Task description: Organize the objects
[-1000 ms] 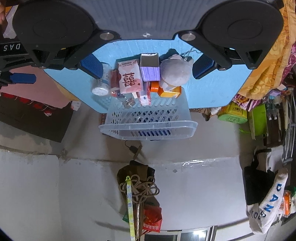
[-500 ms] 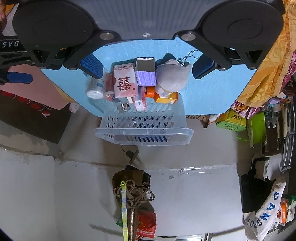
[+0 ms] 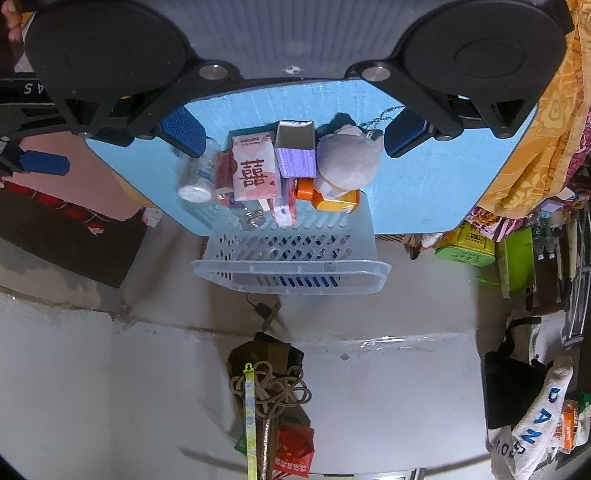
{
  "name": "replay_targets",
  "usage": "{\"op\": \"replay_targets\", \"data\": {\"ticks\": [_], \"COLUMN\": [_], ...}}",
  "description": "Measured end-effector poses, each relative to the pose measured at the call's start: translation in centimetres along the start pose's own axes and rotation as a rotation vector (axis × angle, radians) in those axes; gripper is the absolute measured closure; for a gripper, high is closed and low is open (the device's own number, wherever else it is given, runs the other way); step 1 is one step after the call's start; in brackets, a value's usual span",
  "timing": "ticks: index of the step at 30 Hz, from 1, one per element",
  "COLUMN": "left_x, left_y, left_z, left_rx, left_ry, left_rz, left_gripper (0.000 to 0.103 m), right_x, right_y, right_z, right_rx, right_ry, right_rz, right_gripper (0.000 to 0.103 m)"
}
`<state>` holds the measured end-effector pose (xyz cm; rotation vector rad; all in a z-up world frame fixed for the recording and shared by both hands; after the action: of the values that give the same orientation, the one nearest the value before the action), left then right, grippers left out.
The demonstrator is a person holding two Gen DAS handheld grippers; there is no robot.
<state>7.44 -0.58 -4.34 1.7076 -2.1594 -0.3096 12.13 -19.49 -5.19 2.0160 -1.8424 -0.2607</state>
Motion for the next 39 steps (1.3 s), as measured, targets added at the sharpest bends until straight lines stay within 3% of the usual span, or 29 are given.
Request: {"op": "replay_targets", "data": {"ticks": [20,23,27,29,33,37,39], "left_x": [-0.4,-1.1,-4.7,-6.3,-7.5,-7.6,-7.7], "left_y": [-0.4,0.3,1.9,1.6,-0.1,-2.2,-3.4], "left_z": [0.7,0.4,0.7,1.2,2.1,1.6,1.2], "left_rx": [-0.032,-0.001,0.041,0.012,-0.075,-0.131,-0.154], "left_ry": [0.025,0.044,0.147,0.180,0.107,0.097,0.088], "left_rz": [0.002,-0.003,-0.085,-0.076,-0.087,-0.024,-0.005], "left_gripper": [0.000,0.000,0.000,0.000,0.001,0.002,0.002], "right_x": [0.5,1.1,2.8,3.5,3.7,2.3,1.5], "right_y": [0.3,0.8,1.5,1.2,0.1,-1.2,-2.7], "right_z": [-0.2,-0.2,-0.2,0.1,0.5,-0.2,-0.8], "right_rx": [0.037,0.074,0.113,0.100,0.059,0.039,0.021], "right_ry": [-0.037,-0.070,-0.163,-0.192,-0.197,-0.143,-0.091], "right_rz": [0.006,0.000,-0.072,-0.098,-0.129,-0.192,-0.184], "right_gripper": [0.000,0.000,0.000,0.000,0.001,0.001,0.001]}}
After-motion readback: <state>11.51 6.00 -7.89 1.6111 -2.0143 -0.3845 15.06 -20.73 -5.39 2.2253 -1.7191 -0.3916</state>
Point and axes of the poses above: each gripper's, at about its wrist camera, not at the fingertips, and y roughly against the way its jaws point, x to its right, z to its underside, the point moved 9 cm from there along -y, roughly the way its jaws point, and after that the axes turned 12 degrees about z, right-handed, at the moved point
